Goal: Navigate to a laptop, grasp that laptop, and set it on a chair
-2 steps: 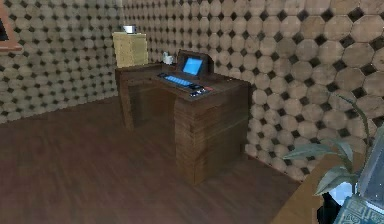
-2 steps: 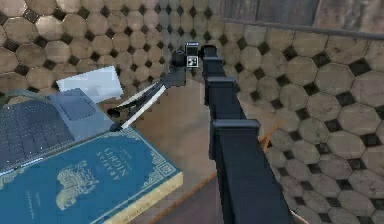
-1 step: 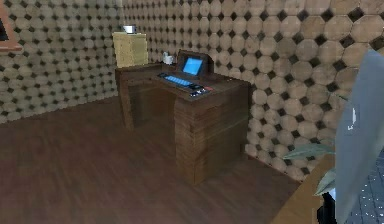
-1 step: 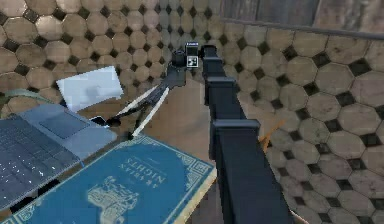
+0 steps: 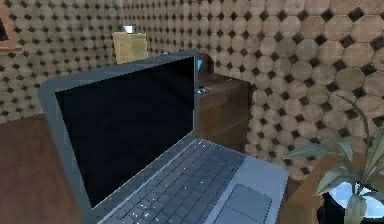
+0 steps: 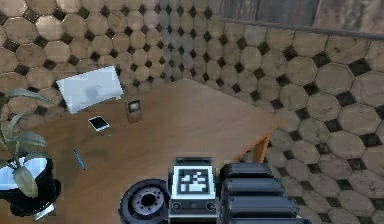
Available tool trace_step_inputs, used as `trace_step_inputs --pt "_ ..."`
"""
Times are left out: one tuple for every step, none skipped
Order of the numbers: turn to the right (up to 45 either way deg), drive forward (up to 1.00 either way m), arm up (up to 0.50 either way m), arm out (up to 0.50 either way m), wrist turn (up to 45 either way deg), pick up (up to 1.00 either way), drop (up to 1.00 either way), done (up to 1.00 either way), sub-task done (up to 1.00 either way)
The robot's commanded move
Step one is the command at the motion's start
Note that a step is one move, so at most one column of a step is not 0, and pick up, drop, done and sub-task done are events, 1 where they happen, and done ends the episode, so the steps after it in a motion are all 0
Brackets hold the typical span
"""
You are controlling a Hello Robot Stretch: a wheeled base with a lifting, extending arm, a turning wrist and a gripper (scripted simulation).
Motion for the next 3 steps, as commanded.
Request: trace_step_inputs --pt "-36.0 0.00 0.00 0.00 0.0 0.00 0.00 0.00 0.00" --pt "-3.0 0.00 0.00 0.00 0.0 0.00 0.00 0.00 0.00" --pt "0.0 0.30 0.00 0.00 0.0 0.00 0.00 0.00 0.00"
